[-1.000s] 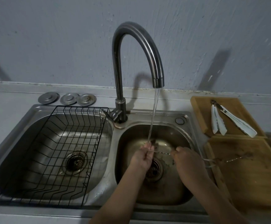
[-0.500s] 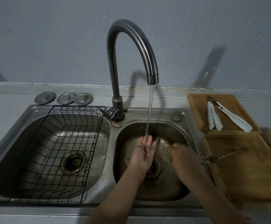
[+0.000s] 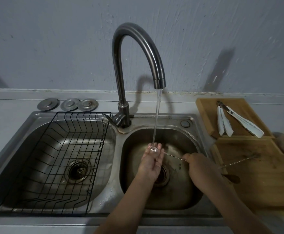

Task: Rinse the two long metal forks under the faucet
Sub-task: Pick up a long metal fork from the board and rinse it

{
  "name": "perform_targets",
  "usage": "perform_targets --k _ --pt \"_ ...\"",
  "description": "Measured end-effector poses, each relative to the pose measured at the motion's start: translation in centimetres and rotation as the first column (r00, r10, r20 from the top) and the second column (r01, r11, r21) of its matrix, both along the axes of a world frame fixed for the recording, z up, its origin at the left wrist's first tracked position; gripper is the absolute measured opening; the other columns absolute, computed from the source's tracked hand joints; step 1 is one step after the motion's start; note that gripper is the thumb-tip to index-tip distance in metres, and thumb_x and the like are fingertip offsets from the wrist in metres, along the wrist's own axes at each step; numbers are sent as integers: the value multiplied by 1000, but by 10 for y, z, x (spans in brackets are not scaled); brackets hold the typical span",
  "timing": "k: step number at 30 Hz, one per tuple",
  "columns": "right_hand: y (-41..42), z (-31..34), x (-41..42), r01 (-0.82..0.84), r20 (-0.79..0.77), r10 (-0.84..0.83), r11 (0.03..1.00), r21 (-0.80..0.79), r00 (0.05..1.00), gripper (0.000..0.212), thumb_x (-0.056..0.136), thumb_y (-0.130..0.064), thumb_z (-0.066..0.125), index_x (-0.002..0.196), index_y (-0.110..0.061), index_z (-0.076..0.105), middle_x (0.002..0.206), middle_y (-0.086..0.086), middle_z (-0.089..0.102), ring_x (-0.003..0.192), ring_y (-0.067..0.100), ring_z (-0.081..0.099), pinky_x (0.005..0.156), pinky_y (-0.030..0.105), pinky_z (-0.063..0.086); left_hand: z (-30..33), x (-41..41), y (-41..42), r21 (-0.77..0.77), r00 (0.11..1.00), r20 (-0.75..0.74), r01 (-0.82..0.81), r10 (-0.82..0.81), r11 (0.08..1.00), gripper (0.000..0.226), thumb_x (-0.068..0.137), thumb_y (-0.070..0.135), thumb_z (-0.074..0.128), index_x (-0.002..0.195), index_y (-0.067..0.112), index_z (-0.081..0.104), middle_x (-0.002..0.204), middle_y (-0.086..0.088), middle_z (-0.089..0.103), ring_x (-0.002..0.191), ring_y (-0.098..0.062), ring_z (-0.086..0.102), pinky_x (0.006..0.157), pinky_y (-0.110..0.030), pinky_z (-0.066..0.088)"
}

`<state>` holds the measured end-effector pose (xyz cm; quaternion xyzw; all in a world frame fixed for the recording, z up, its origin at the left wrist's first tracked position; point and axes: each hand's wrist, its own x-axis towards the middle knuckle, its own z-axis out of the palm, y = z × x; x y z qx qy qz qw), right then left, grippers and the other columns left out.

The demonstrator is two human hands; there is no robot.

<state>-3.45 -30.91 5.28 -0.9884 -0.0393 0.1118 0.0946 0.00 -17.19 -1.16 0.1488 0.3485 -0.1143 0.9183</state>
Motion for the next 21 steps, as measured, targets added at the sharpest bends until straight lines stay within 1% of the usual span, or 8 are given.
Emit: perform_targets --k 4,7,10,13,15,16,18,21 --pt "5 1 0 9 -9 -9 1000 -7 1000 29 88 -10 37 104 -22 59 95 -1 65 81 17 61 71 30 50 4 -1 3 -20 998 -16 -60 60 998 50 89 -14 45 133 9 47 102 -13 64 90 -19 64 58 -29 59" --pt "9 3 0 10 -7 -10 1000 -15 1000 25 91 -12 38 102 -21 58 93 -2 65 79 15 61 67 26 47 3 -3 -2 -10 1000 -28 -3 3 1000 43 92 -5 46 134 5 48 99 -11 65 86 -18 64 49 -30 59" --pt "10 3 0 18 -55 -20 999 -41 998 23 90 -14 41 102 -22 58 90 -2 65 72 13 57 66 24 45 4 1 0 -8 1000 -8 -2 2 1000 39 98 5 39 136 10 44 104 -10 65 84 -20 64 53 -37 60" --pt "10 0 4 30 -130 -37 998 -56 991 23 89 -13 43 105 -21 57 96 -1 64 78 15 58 74 28 49 8 10 14 -65 992 6 -125 126 990 44 100 6 31 142 16 36 137 -9 52 103 -23 62 76 -40 56" --pt "12 2 7 47 -181 -57 997 -59 982 24 89 -14 45 110 -21 56 103 2 63 83 16 57 77 29 46 12 13 15 -69 989 34 -139 142 988 48 98 -2 30 143 14 35 141 -10 48 120 -22 55 89 -37 48" --pt "12 2 7 56 -174 -63 998 -41 983 25 90 -12 44 110 -20 56 107 4 62 88 19 58 79 31 47 14 11 11 -34 994 48 -97 98 995 47 97 -5 32 141 12 39 135 -11 53 118 -21 56 89 -33 50" --pt "11 2 4 58 -95 -56 998 15 994 28 89 -7 39 108 -16 57 106 8 62 95 26 60 81 36 50 14 6 -1 36 999 47 -4 3 999 35 96 -5 37 126 6 51 110 -11 63 96 -16 62 78 -27 55" --pt "9 6 -3 29 -80 -27 999 24 996 29 88 -5 38 106 -14 59 106 9 63 96 28 60 81 40 51 9 0 -8 -16 1000 -16 15 -15 1000 20 98 2 37 98 6 57 91 -10 65 77 -15 65 62 -29 58"
